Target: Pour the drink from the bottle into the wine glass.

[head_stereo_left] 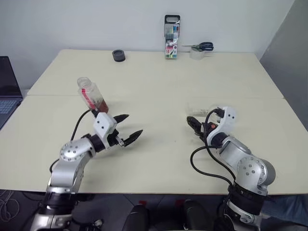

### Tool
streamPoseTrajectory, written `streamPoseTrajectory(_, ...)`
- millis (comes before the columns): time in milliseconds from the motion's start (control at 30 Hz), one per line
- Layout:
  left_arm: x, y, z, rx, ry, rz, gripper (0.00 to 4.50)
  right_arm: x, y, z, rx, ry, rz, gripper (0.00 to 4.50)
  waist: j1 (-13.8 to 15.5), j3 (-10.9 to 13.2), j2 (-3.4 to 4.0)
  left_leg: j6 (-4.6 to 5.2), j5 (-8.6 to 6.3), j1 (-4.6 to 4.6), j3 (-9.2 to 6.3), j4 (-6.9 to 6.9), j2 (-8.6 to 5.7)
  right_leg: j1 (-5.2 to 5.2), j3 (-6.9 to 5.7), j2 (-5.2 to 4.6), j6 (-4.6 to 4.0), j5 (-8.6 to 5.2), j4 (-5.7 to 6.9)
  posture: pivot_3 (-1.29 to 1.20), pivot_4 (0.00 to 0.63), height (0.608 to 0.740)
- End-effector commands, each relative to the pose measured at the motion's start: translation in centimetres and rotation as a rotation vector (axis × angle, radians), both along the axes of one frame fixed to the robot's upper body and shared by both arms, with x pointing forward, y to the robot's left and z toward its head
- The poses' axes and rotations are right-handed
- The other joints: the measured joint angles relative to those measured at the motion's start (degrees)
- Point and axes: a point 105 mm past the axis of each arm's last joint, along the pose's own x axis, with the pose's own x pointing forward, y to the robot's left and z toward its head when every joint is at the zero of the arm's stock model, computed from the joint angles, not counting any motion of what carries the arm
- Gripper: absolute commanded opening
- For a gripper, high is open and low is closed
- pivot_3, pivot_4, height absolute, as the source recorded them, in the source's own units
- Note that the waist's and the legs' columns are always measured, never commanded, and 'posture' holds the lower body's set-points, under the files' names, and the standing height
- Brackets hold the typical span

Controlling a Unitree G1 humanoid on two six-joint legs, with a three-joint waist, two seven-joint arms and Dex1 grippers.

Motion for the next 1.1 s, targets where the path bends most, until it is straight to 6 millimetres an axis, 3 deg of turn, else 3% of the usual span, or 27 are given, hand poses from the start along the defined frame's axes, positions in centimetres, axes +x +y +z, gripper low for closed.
streamPoseTrajectory(33, -0.3, -0.8, 0.7, 0.038, 0.003, -0.125, 4.49, 0.9, 3.0, 0.9, 0.307, 0.022, -0.048, 4.50, -0.49, 0.01, 0.02, 0.00, 0.00, 0.04, 0.10, -0.16, -0.02, -0.04, 0.08, -0.04, 0.00, 0.00, -0.02, 0.00, 0.150, 0.740)
streamPoseTrajectory(267, -1.5, -1.6, 0.6, 0.103, 0.039, -0.300, 4.49, 2.8, 4.1, 1.2, 0.491, 0.056, -0.090, 4.50, -1.62, 0.02, 0.03, 0.02, 0.02, 0.21, 0.21, -0.49, 0.06, -0.08, 0.11, -0.02, -0.04, -0.02, -0.06, 0.00, 0.150, 0.740)
streamPoseTrajectory(500, -1.2, -1.3, 0.7, 0.108, 0.045, -0.300, 4.49, 4.4, 5.4, 2.2, 0.566, 0.052, -0.090, 4.50, -2.47, 0.01, 0.02, 0.07, 0.05, 0.22, 0.21, -0.49, 0.06, -0.08, 0.12, -0.01, -0.04, -0.02, -0.04, 0.00, 0.150, 0.740)
streamPoseTrajectory(933, -1.2, -1.4, 0.7, 0.111, 0.050, -0.300, 4.49, 7.5, 5.2, 2.0, 0.640, 0.036, -0.174, 4.50, -2.54, 0.01, 0.03, 0.10, 0.07, 0.26, 0.22, -0.49, 0.08, -0.07, 0.14, 0.01, -0.03, -0.02, -0.02, 0.00, 0.150, 0.740)
streamPoseTrajectory(1033, -1.2, -1.5, 0.7, 0.113, 0.051, -0.301, 4.50, 7.9, 5.3, 2.2, 0.654, 0.033, -0.175, 3.90, -2.54, 0.02, 0.04, 0.10, 0.07, 0.27, 0.20, -0.50, 0.08, -0.07, 0.13, 0.01, -0.04, -0.02, -0.02, 0.00, 0.150, 0.740)
streamPoseTrajectory(1100, -1.1, -1.5, 0.7, 0.114, 0.052, -0.301, 4.50, 8.1, 5.4, 2.1, 0.661, 0.036, -0.177, 3.25, -2.55, 0.03, 0.05, 0.10, 0.07, 0.26, 0.21, -0.51, 0.08, -0.07, 0.13, 0.01, -0.04, -0.02, -0.02, 0.00, 0.150, 0.740)
